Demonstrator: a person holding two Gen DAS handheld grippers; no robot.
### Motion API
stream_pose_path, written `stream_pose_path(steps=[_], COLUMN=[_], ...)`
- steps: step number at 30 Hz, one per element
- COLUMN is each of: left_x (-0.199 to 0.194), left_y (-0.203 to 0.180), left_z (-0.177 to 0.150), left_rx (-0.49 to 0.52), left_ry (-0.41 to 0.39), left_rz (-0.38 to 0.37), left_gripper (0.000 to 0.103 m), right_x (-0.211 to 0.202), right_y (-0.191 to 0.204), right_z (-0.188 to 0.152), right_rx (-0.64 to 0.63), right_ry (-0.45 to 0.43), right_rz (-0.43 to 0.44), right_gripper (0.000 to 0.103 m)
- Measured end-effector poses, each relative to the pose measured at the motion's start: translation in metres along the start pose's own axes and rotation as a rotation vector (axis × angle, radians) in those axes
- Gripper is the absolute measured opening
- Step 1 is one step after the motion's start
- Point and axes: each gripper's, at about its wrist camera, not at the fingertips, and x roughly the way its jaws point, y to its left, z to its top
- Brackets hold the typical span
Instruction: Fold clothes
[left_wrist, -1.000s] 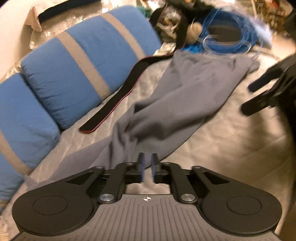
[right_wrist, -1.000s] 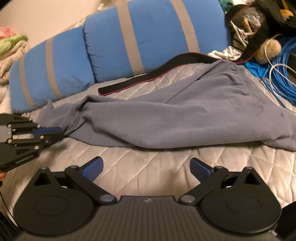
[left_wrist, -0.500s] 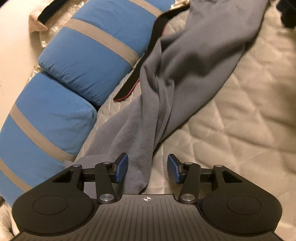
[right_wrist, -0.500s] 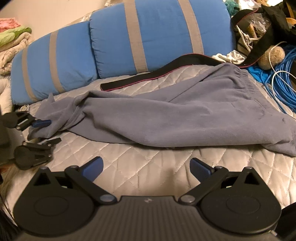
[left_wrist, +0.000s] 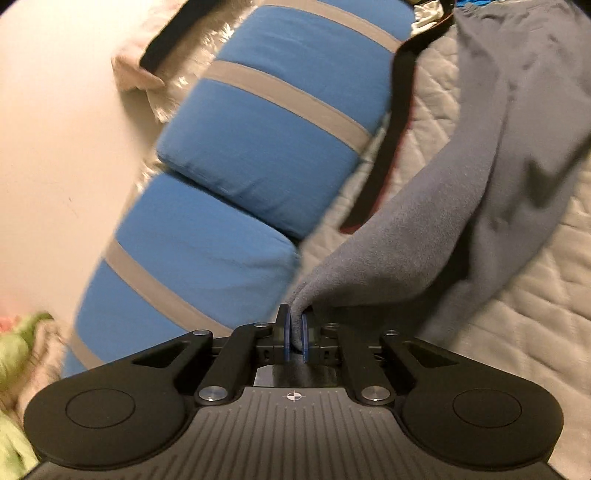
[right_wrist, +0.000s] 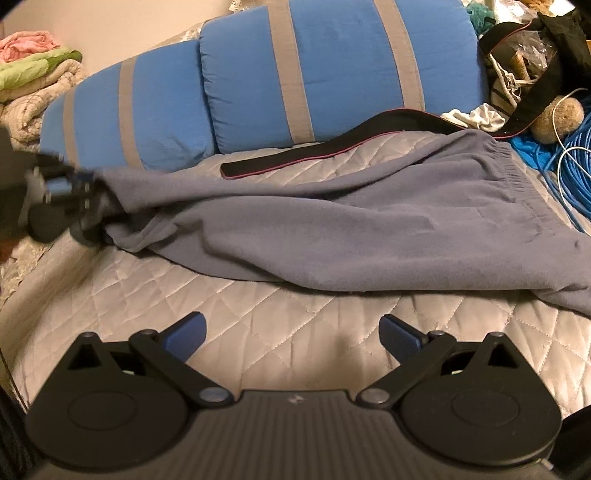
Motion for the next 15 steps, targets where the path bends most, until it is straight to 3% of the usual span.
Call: stream_pose_path(steps=[5,10,11,13,15], left_x=[0.054,0.092,0.088,0.075,0.057], left_y=[0.017,0.027,0.029,0.032,0.032], left_z=[0.022,0.027,0.023,0.016,0.010], left_rx=[-0.105,-0.248,-0.290,-0.356,-0.387], left_ry=[0.035,0.128,0.115,0.077,0.043], left_rz=[-0.002,-0.019,-0.024,-0.045,-0.054], left_gripper=[0.009,0.044,0.046,0.062,0.067], right_x=[0.003,0.006,0.005,0.005,0.005], right_y=[-0.003,-0.004,-0.005,-0.007,-0.009], right_z=[0.001,0.001,0.001,0.000,0.001], right_rx=[0.023,0.017,0.018,0.027,0.039], right_ry=[0.012,0.014,0.013,0.012,0.014], right_rz=[0.009,0.002,0.003,0.007,0.009], right_gripper=[0.103,0.103,0.103,0.103,0.103])
